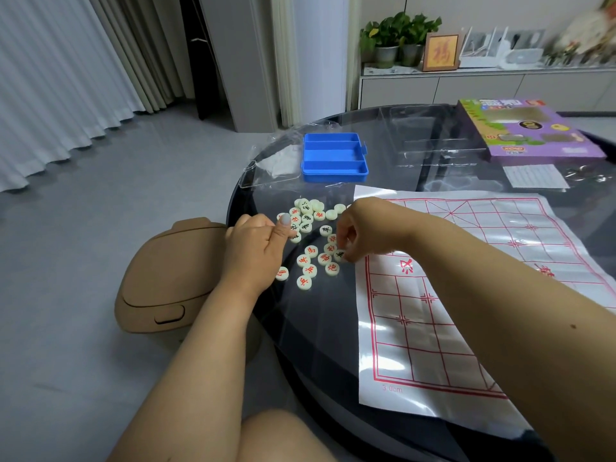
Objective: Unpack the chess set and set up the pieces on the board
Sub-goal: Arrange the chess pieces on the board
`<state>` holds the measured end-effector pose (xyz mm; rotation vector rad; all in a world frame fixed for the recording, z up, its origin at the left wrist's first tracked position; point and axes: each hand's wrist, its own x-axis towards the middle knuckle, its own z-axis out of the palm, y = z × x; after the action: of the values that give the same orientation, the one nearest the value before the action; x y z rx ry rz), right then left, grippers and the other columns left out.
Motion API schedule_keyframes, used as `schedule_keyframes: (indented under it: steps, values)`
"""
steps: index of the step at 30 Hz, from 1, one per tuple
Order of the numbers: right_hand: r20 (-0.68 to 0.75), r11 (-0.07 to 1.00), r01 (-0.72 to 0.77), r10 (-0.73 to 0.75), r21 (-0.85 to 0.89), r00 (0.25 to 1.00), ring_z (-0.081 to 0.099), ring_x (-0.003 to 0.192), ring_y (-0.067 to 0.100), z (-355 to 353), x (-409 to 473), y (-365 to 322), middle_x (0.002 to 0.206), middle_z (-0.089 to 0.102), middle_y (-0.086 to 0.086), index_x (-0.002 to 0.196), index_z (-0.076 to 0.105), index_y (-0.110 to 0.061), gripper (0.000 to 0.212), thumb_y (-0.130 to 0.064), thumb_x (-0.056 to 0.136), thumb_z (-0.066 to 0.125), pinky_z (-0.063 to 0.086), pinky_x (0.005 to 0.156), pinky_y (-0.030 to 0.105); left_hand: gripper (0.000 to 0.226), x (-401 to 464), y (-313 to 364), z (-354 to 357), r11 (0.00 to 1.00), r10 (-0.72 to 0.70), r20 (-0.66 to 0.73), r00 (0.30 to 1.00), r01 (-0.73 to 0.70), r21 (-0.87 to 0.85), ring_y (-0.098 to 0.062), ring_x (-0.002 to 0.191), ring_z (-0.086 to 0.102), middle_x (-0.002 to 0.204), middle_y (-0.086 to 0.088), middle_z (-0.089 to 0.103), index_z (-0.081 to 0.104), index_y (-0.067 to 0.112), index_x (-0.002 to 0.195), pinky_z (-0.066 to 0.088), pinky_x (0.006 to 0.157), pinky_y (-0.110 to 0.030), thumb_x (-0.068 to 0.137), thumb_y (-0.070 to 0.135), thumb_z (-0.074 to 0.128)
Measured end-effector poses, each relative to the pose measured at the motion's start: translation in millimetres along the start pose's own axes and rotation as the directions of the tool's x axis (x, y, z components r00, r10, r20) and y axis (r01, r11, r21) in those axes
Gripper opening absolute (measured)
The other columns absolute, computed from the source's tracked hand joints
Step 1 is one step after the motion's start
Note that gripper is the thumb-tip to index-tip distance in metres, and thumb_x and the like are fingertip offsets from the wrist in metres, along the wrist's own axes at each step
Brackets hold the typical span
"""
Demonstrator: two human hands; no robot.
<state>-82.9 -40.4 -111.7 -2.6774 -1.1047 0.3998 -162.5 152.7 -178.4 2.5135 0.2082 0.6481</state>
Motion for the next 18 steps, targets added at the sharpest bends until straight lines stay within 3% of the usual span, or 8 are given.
schedule_keyframes:
  steps: [3,7,11,15,18]
  values:
    - [-0.102,0.996,-0.051,0.058,0.068,0.993,0.056,0.075,0.010,-7,4,8,0.083,0.062,-0.007,0.093,0.070,-0.020,0.020,-0.029,0.076,0.076,0.045,0.061,0.018,0.068,0,0,0,1.000,-0.004,-0.007,1.000,0.003,-0.030,-0.015,0.090,0.051,0.083,0.005,0.068,0.072,0.021,0.078,0.040,0.092,-0.044,0.091,0.062,0.019]
    - [-0.196,0.987,-0.144,0.156,0.075,0.968,0.060,0.083,0.016,-6,20,18,0.090,0.066,-0.001,0.092,0.070,-0.020,0.019,-0.027,0.076,0.076,0.056,0.077,0.032,0.065,-3,0,-2,0.993,0.028,-0.001,1.000,-0.028,-0.111,-0.011,0.087,0.049,0.076,0.010,0.063,0.074,0.022,0.077,0.041,0.089,-0.047,0.092,0.060,0.024]
    - [-0.170,0.988,-0.140,0.150,0.070,0.974,0.061,0.086,0.017,-1,33,16,0.094,0.067,0.000,0.098,0.070,-0.019,0.021,-0.026,0.078,0.073,0.055,0.078,0.030,0.071,-3,3,-2,0.996,0.013,0.029,0.999,-0.011,-0.084,-0.006,0.085,0.046,0.070,0.018,0.054,0.076,0.020,0.079,0.039,0.094,-0.044,0.089,0.064,0.021]
    - [-0.223,0.992,-0.095,0.111,0.080,0.969,0.060,0.089,0.015,-5,39,19,0.099,0.067,-0.002,0.103,0.071,-0.019,0.020,-0.018,0.083,0.070,0.052,0.080,0.028,0.059,0,2,0,0.996,-0.003,0.032,0.999,0.006,-0.093,-0.010,0.090,0.049,0.080,0.010,0.066,0.066,0.032,0.071,0.040,0.094,-0.045,0.089,0.065,0.020]
    - [-0.280,0.996,-0.092,0.094,0.023,0.955,0.060,0.091,0.016,-7,48,22,0.102,0.066,-0.003,0.103,0.071,-0.024,0.023,-0.014,0.082,0.068,0.053,0.081,0.030,0.070,0,-3,1,0.987,-0.031,-0.040,0.999,0.024,-0.158,-0.013,0.091,0.051,0.080,0.006,0.067,0.074,0.021,0.077,0.045,0.087,-0.046,0.090,0.065,0.021]
